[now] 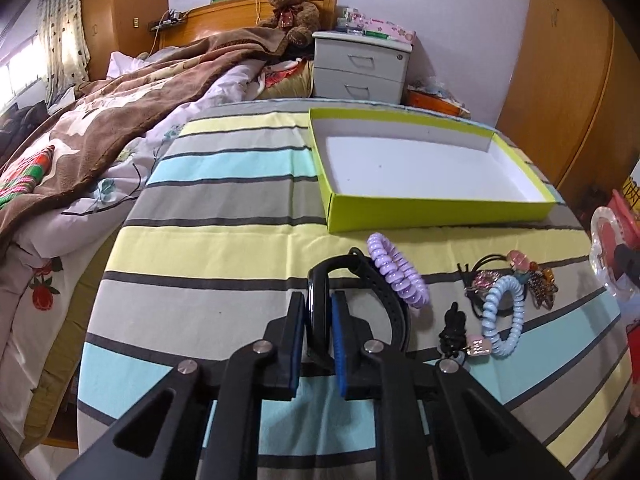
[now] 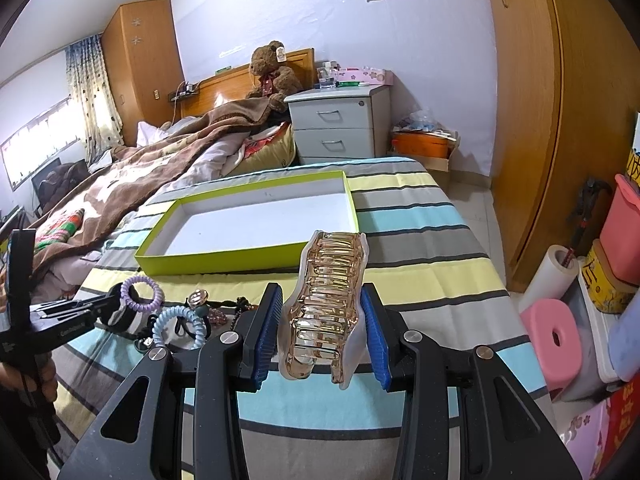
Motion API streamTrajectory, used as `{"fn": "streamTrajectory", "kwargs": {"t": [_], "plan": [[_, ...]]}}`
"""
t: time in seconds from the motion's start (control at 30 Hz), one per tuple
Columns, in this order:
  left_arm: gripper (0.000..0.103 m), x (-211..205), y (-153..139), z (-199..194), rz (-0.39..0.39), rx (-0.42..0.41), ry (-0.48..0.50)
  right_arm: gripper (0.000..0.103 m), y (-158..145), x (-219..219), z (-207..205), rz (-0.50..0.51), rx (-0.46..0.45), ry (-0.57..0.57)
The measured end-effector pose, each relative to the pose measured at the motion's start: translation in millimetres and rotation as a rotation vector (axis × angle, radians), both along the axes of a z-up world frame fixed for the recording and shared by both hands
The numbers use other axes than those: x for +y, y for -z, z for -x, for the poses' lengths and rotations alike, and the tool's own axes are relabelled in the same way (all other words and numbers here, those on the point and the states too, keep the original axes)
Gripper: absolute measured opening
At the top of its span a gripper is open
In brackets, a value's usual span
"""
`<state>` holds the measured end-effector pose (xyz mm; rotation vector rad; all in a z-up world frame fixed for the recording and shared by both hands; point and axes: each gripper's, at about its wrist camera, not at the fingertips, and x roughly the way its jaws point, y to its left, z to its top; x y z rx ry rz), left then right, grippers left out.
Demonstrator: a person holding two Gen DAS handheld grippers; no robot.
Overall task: Organize jewelry
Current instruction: 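Carry the black band in the left gripper while the right gripper carries the clip into the green box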
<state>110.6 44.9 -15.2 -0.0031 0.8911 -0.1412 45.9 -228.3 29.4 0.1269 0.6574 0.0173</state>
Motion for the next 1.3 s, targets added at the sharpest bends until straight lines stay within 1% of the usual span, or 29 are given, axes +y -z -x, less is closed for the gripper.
{"fn": "streamTrajectory", "kwargs": {"t": [0.27, 0.4, 0.7, 0.97, 1.17, 1.3], "plan": [[0.014, 8.5, -22.3, 7.9, 0.007, -0.018, -0.028, 0.041, -12.8, 5.1, 3.8, 0.009, -0.031, -0.015], [0.014, 11.8, -36.0, 16.5, 0.01, -0.053, -0.029, 0.041, -18.0, 6.7, 2.0, 0.012, -0.039, -0.018], [0.014, 7.9, -56.3, 4.0, 0.027, -0.08, -0.021, 0.041, -33.9, 13.1, -15.4, 0.042, -0.064, -0.053], [0.014, -1.2, -64.9, -26.9, 0.063, -0.078, -0.01, 0.041, -38.6, 16.4, -57.6, 0.079, -0.048, -0.092], [0.014, -10.8, -59.1, -62.2, 0.081, -0.052, -0.007, 0.041, -29.9, 17.3, -95.7, 0.11, -0.015, -0.122], [0.014, -16.7, -52.1, -86.8, 0.114, -0.02, -0.011, 0.041, -22.2, 13.4, -120.5, 0.119, 0.017, -0.127]]}}
